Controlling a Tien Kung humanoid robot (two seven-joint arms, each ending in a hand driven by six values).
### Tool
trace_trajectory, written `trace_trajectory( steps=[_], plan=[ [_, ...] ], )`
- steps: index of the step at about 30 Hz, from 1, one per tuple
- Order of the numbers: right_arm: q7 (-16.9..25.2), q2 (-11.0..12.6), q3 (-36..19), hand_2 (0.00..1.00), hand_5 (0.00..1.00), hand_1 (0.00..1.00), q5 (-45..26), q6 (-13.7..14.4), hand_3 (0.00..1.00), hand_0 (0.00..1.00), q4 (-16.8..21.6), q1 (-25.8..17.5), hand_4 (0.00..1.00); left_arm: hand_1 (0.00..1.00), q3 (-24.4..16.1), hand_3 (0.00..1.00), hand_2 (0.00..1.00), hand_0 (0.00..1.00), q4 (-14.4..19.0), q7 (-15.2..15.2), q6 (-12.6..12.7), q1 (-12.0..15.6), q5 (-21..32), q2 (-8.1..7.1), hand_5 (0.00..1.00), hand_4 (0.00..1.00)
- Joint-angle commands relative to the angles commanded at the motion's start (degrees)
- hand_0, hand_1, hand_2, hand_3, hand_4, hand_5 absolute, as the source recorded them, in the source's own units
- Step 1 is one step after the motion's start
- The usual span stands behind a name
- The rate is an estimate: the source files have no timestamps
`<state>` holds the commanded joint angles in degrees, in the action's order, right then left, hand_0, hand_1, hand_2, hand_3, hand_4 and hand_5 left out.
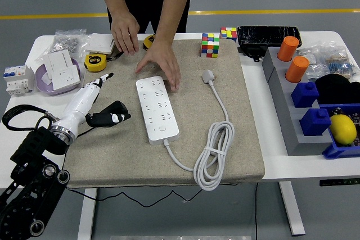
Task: Pick up the plug,place it near the board,insert it into the board,press the button
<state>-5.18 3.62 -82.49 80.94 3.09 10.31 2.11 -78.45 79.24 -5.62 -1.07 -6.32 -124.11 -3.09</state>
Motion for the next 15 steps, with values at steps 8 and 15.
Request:
trace_trajectory(
  steps=[8,15],
  plan=[
    [-0.1,0.0,0.0,0.711,0.876,0.703,0.2,0.0,0.750,0.797,0.0,-0.1,0.998,0.977,1.6,0.926,0.930,0.923,-5.5,0.6,2.4,-1.1,0.1,0.72,0.375,0.998],
    [-0.1,-0.1,0.2,0.711,0.876,0.703,0.1,-0.1,0.751,0.798,0.0,-0.2,0.998,0.705,2.3,0.745,0.691,0.736,-9.1,1.2,3.6,-1.9,0.2,1.22,0.387,0.998]
  ],
)
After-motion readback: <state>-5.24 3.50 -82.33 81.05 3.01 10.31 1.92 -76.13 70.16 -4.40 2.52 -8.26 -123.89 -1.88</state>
